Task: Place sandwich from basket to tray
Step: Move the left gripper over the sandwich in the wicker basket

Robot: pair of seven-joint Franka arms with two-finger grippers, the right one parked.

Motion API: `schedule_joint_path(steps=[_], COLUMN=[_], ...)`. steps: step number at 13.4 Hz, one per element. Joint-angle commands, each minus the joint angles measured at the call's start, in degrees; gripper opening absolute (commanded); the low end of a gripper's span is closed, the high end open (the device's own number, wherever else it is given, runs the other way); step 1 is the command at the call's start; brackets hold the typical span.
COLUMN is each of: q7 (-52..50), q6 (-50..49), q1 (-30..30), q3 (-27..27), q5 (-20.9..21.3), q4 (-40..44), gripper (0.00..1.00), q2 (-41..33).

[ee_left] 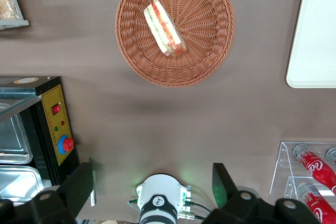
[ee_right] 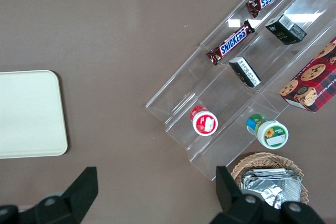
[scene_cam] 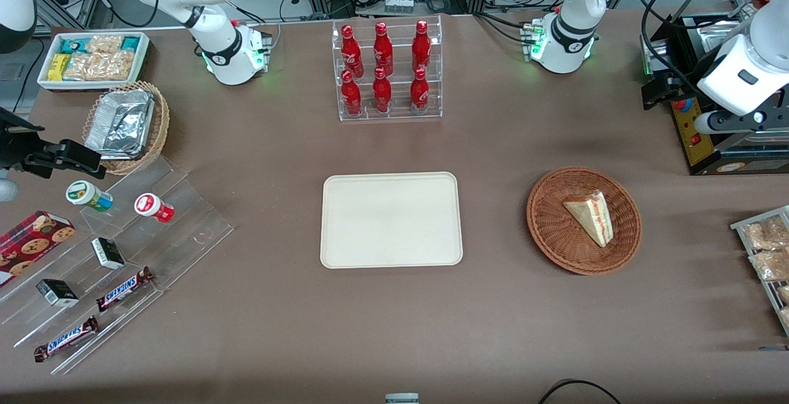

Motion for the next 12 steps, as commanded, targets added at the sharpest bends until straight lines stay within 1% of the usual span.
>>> schedule_joint_path(steps=[1, 3, 4, 5, 9, 12], q7=[0.8, 0.6, 0.7, 1.1, -0.6, -11.1], q6=[-1.0, -0.4, -0.1, 1.4, 14.7, 26.9], q1=[-0.2, -0.2, 0.2, 0.3, 0.2, 0.0], q3=[0.3, 0.3, 0.4, 1.6, 3.3, 3.2], q5=[0.2, 0.3, -0.1, -0.7, -0.2, -0.1], q4=[0.3, -0.5, -1.0, -2.5, -13.3, -22.4], gripper=[1.00, 1.00, 1.00, 1.00, 1.00, 1.00], q2=[-0.2, 0.1, 1.4, 1.7, 0.7, 0.6])
